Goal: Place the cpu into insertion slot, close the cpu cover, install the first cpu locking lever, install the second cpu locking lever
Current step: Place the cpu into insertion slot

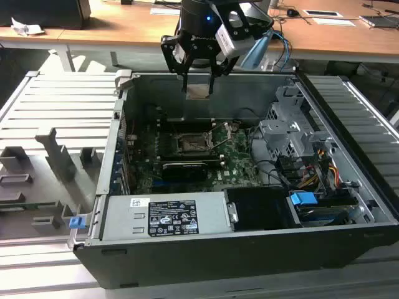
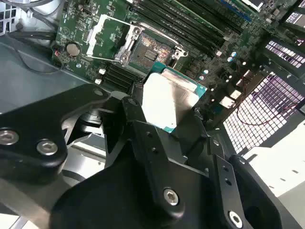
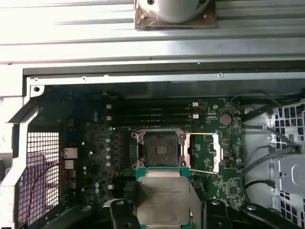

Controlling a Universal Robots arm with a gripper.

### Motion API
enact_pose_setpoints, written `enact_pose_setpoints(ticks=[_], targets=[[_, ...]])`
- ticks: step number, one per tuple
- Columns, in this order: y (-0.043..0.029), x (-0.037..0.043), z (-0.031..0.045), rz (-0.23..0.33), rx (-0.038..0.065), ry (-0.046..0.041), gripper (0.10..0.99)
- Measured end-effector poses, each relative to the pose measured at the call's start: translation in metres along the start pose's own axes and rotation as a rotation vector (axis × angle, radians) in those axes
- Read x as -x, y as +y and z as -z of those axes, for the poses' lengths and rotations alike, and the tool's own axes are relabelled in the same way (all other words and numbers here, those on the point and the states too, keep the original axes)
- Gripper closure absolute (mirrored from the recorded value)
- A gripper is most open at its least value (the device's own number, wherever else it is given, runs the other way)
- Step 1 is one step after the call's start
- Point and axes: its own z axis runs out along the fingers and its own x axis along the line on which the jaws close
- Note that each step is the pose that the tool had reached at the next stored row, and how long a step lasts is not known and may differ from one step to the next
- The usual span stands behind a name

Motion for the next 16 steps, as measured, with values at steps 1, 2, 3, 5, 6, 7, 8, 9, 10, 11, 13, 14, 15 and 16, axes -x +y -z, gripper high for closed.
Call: enact_pose_setpoints(ticks=[1, 2, 3, 5, 6, 7, 8, 9, 10, 11, 13, 14, 15, 16], targets=[[0.0, 0.0, 0.0, -0.012, 0.0, -0.0011, 0.557], [0.0, 0.0, 0.0, -0.032, 0.001, -0.0028, 0.557], [0.0, 0.0, 0.0, -0.039, 0.001, -0.0035, 0.557], [0.0, 0.0, 0.0, -0.047, 0.001, -0.0042, 0.557], [0.0, 0.0, -0.0001, -0.051, 0.001, -0.0046, 0.557], [0.0, 0.0, -0.0001, -0.055, 0.001, -0.0049, 0.557], [0.0, 0.0, -0.0001, -0.059, 0.001, -0.0053, 0.557], [0.0, 0.0, -0.0001, -0.063, 0.001, -0.0056, 0.557], [0.0, 0.0, -0.0001, -0.066, 0.001, -0.0059, 0.557], [0.0, 0.0, -0.0001, -0.069, 0.001, -0.0062, 0.557], [0.0, 0.0, -0.0002, -0.077, 0.001, -0.0069, 0.557], [0.0, 0.0, -0.0002, -0.083, 0.001, -0.0074, 0.557], [0.0, 0.0, -0.0002, -0.086, 0.002, -0.0077, 0.557], [0.0, 0.0, -0.0002, -0.09, 0.002, -0.008, 0.557]])
